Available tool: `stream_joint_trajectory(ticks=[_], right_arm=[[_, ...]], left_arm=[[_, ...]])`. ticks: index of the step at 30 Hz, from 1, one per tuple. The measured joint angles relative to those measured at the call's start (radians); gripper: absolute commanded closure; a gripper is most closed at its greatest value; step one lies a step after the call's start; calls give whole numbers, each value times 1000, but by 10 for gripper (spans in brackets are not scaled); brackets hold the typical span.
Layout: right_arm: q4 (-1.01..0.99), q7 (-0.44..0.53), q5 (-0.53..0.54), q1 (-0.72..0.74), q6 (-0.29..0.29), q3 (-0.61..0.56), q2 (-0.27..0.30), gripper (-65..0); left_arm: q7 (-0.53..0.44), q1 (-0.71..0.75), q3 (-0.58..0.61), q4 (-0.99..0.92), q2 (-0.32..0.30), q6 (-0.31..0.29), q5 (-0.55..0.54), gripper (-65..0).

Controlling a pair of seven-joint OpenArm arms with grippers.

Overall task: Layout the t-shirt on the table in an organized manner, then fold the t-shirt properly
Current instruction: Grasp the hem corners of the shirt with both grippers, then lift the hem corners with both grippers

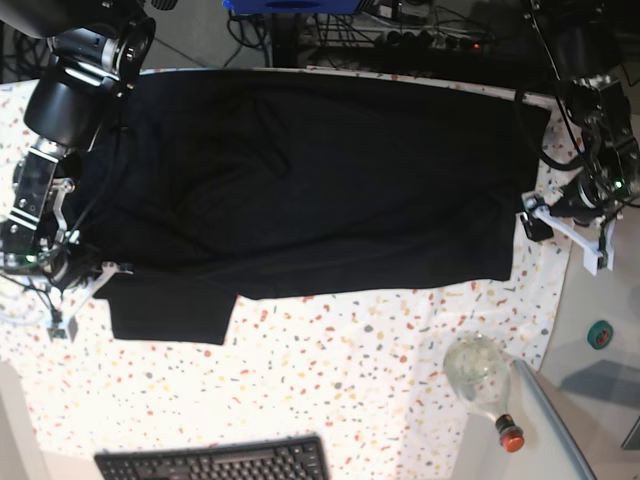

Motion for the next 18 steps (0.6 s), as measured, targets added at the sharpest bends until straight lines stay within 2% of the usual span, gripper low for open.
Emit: stream_joint_trajectory(ticks=[5, 10, 14, 18], right_arm=[[-1, 0, -2, 5, 0, 0, 0, 0], [-1, 0, -2, 5, 0, 0, 0, 0], [-2, 0, -1, 5, 0, 0, 1, 0], [-2, 0, -1, 5, 0, 0, 5, 0]], left_arm=[[-18, -178, 53, -194, -27, -5, -14, -436], [-173, -302, 218, -416, -65, -2, -2, -441], [-180, -376, 251, -586, -49, -3, -7, -438], [-180, -393, 248, -605, -53, 0, 0, -436]])
